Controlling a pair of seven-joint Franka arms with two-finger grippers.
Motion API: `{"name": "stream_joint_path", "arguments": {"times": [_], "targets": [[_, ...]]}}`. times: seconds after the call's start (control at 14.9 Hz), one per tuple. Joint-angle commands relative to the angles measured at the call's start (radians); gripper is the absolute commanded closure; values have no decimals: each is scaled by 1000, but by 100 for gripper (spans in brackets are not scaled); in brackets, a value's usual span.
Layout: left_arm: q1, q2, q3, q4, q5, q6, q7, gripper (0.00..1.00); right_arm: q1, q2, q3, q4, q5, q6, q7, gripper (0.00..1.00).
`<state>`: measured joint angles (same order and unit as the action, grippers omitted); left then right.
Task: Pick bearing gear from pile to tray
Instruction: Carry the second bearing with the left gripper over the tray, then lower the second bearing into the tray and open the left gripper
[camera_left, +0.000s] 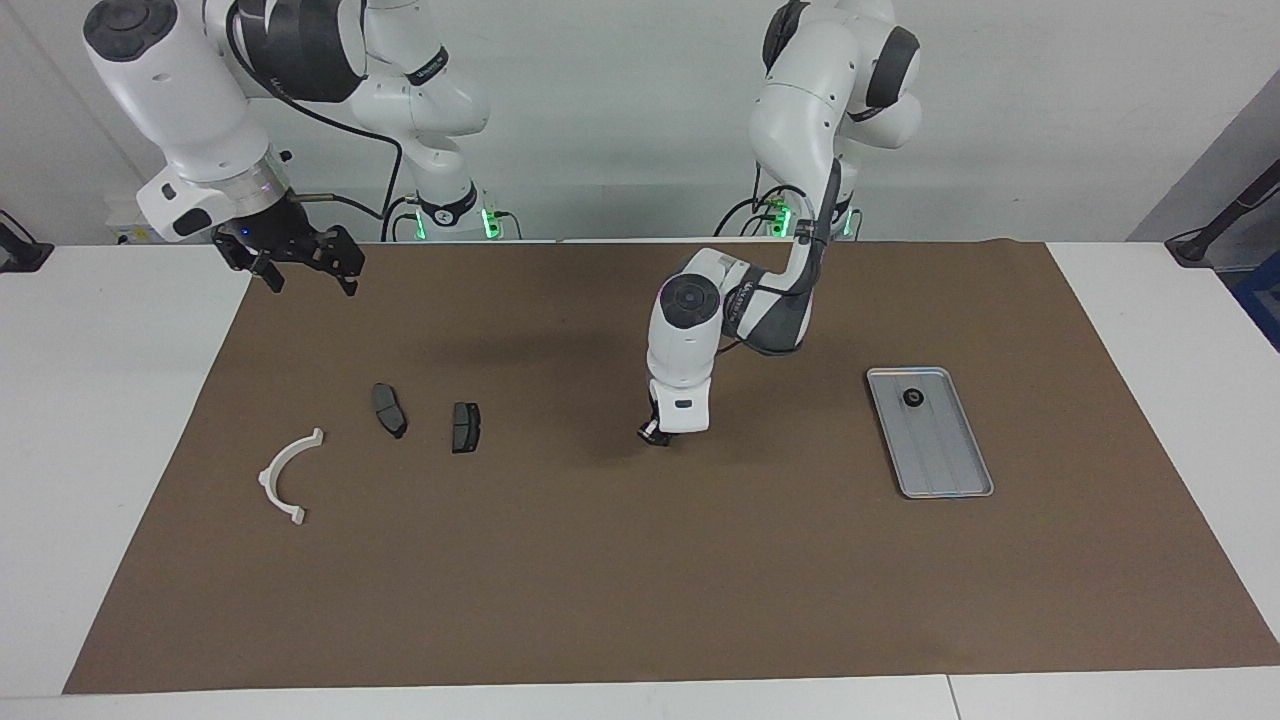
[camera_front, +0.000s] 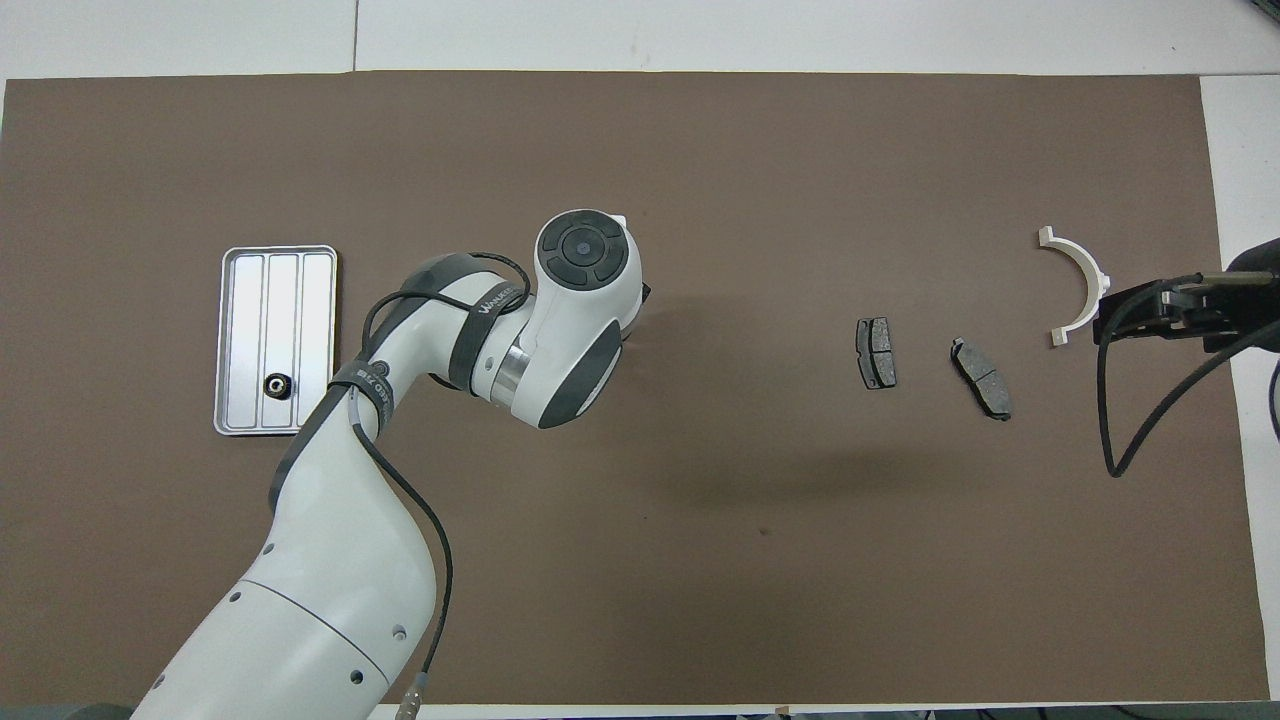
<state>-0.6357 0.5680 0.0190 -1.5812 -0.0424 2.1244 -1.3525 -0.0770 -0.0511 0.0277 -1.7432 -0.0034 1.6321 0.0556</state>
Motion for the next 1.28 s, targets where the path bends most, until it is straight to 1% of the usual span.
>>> {"name": "stream_joint_path", "arguments": {"times": [0.0, 0.07, 0.13, 0.27, 0.34, 0.4, 0.47, 0.67, 0.81, 0.88, 1.01, 1.21], "targets": [[63, -115, 4, -60, 18, -85, 71, 100, -18, -38, 11, -52, 11, 44, -43, 0], [79, -143, 6, -77, 18, -115, 105, 100, -18, -38, 12, -56, 5, 51, -68, 0], [114, -183, 6, -117, 18, -133, 151, 100, -18, -38, 11, -56, 3, 52, -91, 0], [171, -299, 6, -230, 18, -132, 283, 100, -20, -42, 11, -64, 3, 54, -102, 0], [215, -345, 6, -274, 18, -136, 356, 100, -18, -42, 11, -64, 2, 54, -103, 0], [250, -381, 6, -305, 18, -139, 427, 100, -18, -42, 11, -64, 2, 57, -109, 0], [287, -396, 6, -324, 18, -139, 490, 100, -17, -42, 12, -64, 0, 70, -114, 0], [398, -395, 6, -332, 18, -114, 706, 100, -21, -42, 11, -64, -3, 74, -169, 0], [488, -395, 6, -348, 18, -68, 882, 100, -23, -42, 11, -65, -3, 75, -175, 0], [514, -396, 6, -364, 18, -37, 936, 100, -21, -44, 11, -70, -3, 75, -172, 0], [547, -381, 7, -373, 19, 3, 1006, 100, -21, -44, 11, -72, -3, 77, -165, 0], [574, -332, 7, -367, 62, 92, 1017, 100, -21, -44, 12, -76, -3, 81, -137, 0]]}}
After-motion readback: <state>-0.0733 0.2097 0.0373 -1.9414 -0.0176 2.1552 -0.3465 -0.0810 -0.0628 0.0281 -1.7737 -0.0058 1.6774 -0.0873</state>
